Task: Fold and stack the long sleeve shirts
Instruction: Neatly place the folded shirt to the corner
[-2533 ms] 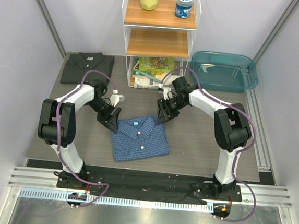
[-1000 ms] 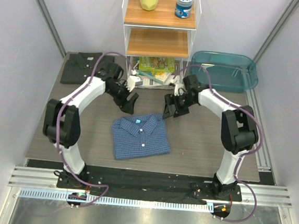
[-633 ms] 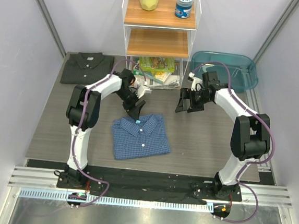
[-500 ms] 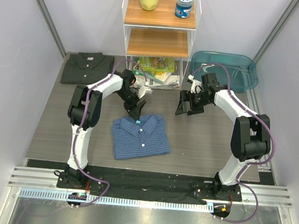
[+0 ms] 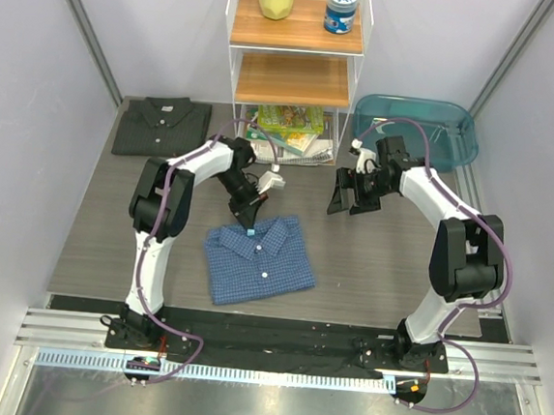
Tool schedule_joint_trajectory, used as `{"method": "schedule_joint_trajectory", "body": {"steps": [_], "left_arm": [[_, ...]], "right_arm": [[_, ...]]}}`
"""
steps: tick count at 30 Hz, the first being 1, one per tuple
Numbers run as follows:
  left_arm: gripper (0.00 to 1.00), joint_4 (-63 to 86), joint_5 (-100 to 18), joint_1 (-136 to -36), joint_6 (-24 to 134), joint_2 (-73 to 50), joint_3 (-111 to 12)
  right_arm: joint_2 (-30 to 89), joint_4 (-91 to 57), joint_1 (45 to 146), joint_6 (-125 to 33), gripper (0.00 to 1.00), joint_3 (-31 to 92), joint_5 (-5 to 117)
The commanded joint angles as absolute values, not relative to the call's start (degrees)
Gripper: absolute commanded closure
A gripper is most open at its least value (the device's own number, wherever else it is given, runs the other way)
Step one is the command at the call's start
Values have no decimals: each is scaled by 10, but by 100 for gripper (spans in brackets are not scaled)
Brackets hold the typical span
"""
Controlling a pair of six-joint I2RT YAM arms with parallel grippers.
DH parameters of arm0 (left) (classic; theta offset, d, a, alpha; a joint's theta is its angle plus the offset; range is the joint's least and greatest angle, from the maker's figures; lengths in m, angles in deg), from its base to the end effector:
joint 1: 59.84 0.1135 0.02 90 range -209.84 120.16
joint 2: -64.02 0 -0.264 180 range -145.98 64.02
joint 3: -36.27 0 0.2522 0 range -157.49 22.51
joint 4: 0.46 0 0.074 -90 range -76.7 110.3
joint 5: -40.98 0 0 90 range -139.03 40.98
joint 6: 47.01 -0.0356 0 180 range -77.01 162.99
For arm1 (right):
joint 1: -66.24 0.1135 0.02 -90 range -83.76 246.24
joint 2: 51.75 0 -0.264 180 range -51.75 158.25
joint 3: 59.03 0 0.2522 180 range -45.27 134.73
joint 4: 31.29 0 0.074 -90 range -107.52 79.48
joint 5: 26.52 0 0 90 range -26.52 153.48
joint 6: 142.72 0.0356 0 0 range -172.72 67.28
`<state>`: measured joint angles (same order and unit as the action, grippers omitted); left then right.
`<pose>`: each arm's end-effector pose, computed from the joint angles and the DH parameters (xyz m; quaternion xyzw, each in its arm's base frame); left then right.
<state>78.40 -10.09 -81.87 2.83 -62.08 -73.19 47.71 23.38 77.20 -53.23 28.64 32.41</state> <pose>0.3693 -0.1736 0.1534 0.4727 0.8147 -0.3358 0.0078 0.3421 0.0850 0.2266 -0.1486 0.9330 0.2790 0.1718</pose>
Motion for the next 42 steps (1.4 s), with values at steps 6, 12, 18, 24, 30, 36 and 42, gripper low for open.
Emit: {"method": "schedule_joint_trajectory", "body": {"steps": [6,12,18,24,30,36,42], "left_arm": [[100,906,-294,-715,-161,-476,-723],[100,919,-382,-625,-295,-462,-764],[100,838,-397,-550,-390,-472,-838],[100,741,-361,-506,-498,-488,-877],[100,625,-305,-475,-532,-507,-886],[100,510,-249,-454,-511,-505,-871],[100,468,-203,-445,-507,-509,-878]], "right_arm": [[429,234,767,-545,15,272,328],[433,226,767,-537,15,265,318],[438,221,767,-532,15,262,318],[447,221,767,-531,15,267,320],[455,221,767,-530,15,266,324],[464,222,767,-530,15,266,327],[477,223,767,-529,15,272,327]]}}
